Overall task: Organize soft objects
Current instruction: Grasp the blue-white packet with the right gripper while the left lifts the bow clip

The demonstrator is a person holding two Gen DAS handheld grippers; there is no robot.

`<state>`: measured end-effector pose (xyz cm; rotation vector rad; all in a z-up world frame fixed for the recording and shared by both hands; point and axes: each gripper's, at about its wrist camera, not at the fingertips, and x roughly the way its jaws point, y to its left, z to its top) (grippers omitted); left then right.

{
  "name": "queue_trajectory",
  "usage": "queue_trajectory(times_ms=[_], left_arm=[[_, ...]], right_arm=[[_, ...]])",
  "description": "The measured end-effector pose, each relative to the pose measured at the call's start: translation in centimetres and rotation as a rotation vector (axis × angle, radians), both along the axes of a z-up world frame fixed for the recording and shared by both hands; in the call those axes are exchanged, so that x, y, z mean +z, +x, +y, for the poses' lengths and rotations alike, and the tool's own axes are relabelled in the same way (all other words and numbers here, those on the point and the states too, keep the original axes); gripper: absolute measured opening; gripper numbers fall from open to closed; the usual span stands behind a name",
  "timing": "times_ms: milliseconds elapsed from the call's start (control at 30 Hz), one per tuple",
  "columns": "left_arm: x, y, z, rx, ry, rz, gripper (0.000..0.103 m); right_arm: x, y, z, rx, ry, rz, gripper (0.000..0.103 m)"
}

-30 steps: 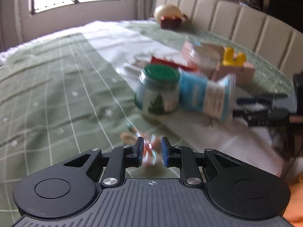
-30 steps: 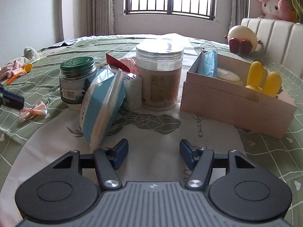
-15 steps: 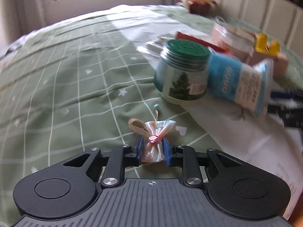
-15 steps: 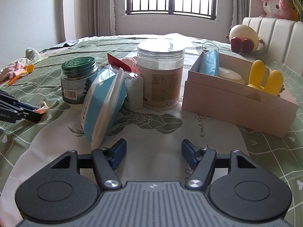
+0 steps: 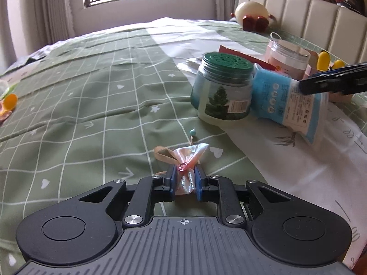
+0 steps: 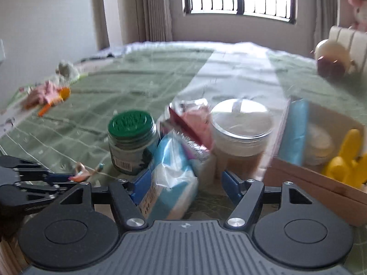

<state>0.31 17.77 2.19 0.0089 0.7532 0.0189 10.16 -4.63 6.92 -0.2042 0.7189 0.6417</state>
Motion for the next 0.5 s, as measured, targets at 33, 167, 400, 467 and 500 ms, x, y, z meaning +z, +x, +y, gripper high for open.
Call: queue_trajectory(times_ms=[33, 167, 400, 467, 500], left_arm=[[-0.2, -0.3, 0.1, -0.007, -0.006, -0.013, 0.02], [-0.8, -1.9, 0.7, -0.058, -0.012, -0.081, 0.02], [2.1, -0.7, 1.6, -0.026, -0.063, -0.174, 0.018], [4.9, 0.7, 2.3, -0.012, -0.051, -0.243, 0.018], [6.7, 1.6, 2.5, -0.002, -0.037, -0.288, 0.018]], right_arm=[[-0.5, 0.1, 0.5, 0.011, -0.013, 0.017, 0.069], [-1.5, -0.3, 1.6, 0.065, -0.044, 0.047, 0.051], [4.2, -1.6, 1.6, 0.137, -0.028, -0.099, 0.04], [7.8, -1.2, 0.8, 0.121, 0.029, -0.168, 0.04], [9.4, -0.9, 0.2, 0.112, 0.059, -0.197, 0.04]])
